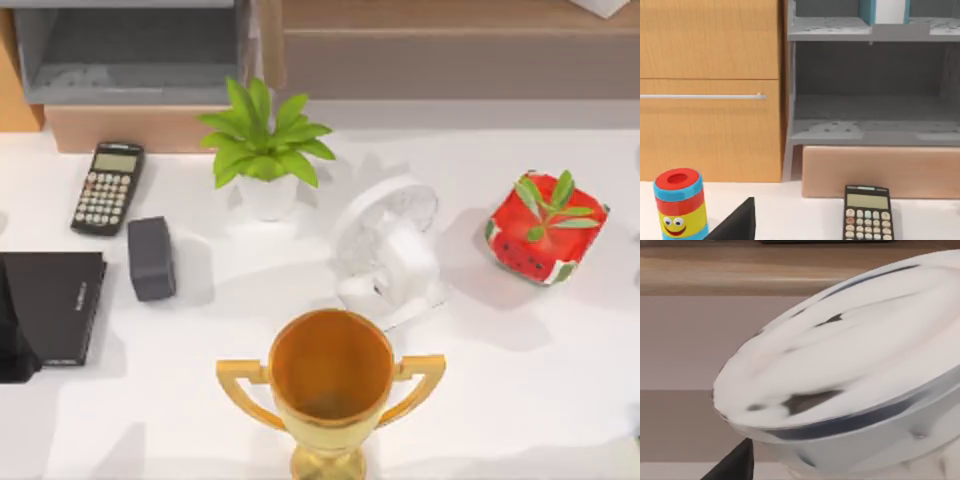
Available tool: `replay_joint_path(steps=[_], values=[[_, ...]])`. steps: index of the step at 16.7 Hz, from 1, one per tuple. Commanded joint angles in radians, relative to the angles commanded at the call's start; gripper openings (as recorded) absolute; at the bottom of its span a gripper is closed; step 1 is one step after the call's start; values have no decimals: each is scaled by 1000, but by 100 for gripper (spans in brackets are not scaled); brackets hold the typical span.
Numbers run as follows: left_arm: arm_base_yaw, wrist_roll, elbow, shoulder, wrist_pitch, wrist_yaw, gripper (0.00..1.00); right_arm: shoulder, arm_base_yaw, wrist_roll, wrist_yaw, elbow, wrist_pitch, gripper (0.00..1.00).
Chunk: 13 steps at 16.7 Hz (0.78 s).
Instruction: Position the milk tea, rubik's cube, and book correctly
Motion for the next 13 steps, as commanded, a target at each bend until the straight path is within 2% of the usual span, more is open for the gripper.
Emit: replay_joint_path(steps=[5,13], values=[[0,0,0,0,0,0,100,-12,3,0,-1,-5,-19,100],[0,0,0,0,0,0,100,-225,-22,2,-28,-68,-158,100]])
